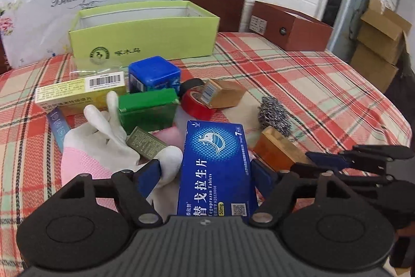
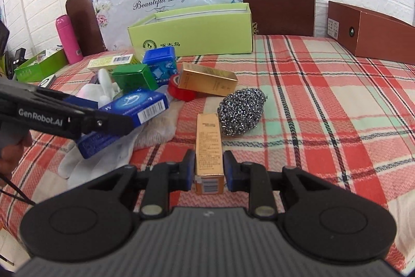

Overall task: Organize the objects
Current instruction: 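Move both grippers back to the items and grasp the tan slim box with the right gripper, then grasp the blue medicine box with the left gripper while the right holds the tan box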

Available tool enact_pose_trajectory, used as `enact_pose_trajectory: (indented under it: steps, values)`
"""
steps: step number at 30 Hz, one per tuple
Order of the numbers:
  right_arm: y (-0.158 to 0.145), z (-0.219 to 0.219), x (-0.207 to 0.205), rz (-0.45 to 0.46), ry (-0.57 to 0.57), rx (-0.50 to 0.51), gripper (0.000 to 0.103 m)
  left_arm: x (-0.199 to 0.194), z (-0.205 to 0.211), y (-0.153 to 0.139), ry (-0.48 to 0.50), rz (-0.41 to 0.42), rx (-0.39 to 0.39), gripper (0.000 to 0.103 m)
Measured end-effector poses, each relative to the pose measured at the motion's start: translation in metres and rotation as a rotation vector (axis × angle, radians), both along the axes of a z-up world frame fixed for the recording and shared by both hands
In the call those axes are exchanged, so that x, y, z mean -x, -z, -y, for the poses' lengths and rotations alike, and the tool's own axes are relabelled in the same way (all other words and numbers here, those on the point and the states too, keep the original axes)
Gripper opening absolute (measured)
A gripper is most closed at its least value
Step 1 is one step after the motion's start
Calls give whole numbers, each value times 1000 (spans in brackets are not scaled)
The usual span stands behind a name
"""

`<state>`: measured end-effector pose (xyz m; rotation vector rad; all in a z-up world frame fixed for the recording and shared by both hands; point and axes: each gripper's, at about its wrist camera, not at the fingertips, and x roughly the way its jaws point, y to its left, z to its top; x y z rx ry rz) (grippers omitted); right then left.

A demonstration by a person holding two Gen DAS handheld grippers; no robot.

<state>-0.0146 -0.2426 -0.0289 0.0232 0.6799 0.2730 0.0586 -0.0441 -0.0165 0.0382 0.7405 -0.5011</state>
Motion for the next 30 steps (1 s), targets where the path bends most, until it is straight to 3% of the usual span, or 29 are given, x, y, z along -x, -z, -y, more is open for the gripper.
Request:
enact_pose_trajectory:
  steps: [4,10,15,25,26,27,30]
  values:
    - [-1,-1,0,9,-4,10,25,-7,2,-1,-55,-34,21,77]
    - [-2,2,-1,11,2,2,29,20,-14,-23,-127,40,23,77]
    - [1,-1,-3,3,-2,-6,29,33,-14,-35,-45,31,110,78]
    - [4,5,0,-8,5,5,29,-2,32,12,-58,-48,-37,79]
    - [4,4,-2,-8,2,9,31,-4,31,16,-60,-67,-41,72]
    - [5,2,-3,-7,0,17,32,-5,27,21,-62,-93,-36,58]
    - [5,-1,-6,-1,-17,20,34,-1,14,19,-93,-103,-4,53]
